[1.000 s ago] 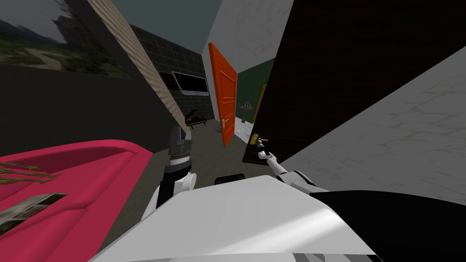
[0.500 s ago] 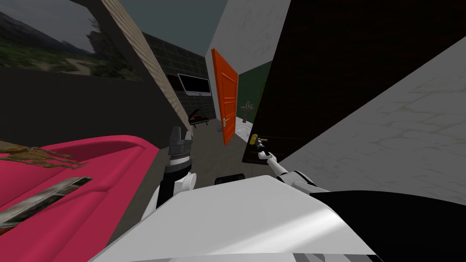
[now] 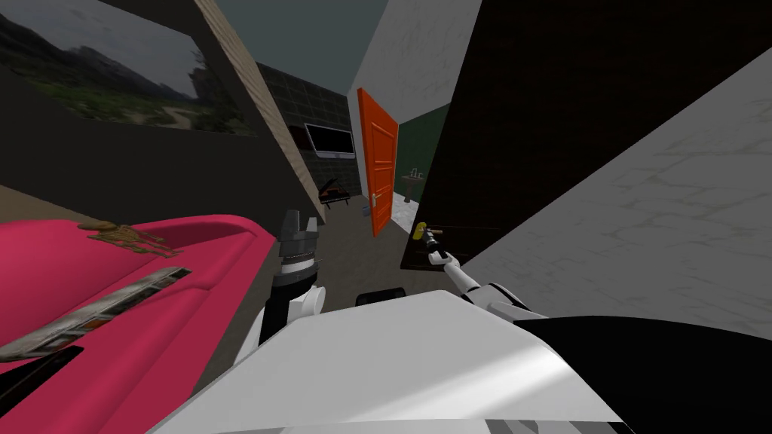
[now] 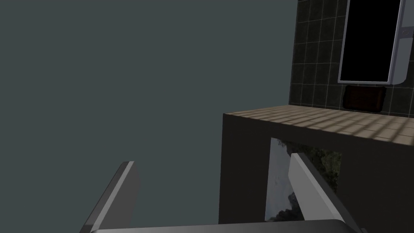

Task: Pull the door open

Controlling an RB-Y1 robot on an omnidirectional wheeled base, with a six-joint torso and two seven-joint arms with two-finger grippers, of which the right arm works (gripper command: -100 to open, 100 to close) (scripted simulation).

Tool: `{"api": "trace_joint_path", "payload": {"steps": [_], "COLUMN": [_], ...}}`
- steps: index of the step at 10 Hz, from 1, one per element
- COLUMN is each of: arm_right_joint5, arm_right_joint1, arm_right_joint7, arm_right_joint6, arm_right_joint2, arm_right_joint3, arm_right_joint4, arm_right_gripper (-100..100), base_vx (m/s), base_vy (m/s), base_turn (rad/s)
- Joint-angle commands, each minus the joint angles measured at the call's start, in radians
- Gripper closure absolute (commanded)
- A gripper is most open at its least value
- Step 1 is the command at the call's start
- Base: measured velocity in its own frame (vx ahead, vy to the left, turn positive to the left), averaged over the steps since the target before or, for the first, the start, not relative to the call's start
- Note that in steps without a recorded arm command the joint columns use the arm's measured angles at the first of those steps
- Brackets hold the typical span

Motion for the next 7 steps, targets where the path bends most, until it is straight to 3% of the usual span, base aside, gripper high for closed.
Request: {"api": "trace_joint_path", "payload": {"steps": [1,5,6,7], "arm_right_joint5": [-0.002,-0.003,0.0,-0.001], "arm_right_joint1": [0.016,0.032,0.023,0.033], "arm_right_joint7": [-0.012,-0.04,-0.038,-0.051], "arm_right_joint6": [-0.003,-0.015,-0.017,-0.025], "arm_right_joint2": [-0.017,-0.044,-0.029,-0.041], "arm_right_joint3": [0.009,0.041,0.049,0.069], "arm_right_joint4": [-0.011,-0.027,-0.023,-0.032], "arm_right_gripper": [100,100,100,100], "base_vx": [-0.186,-0.189,-0.074,-0.133], "base_vy": [-0.071,-0.063,-0.013,-0.047], "base_turn": [0.098,0.08,0.05,0.114]}}
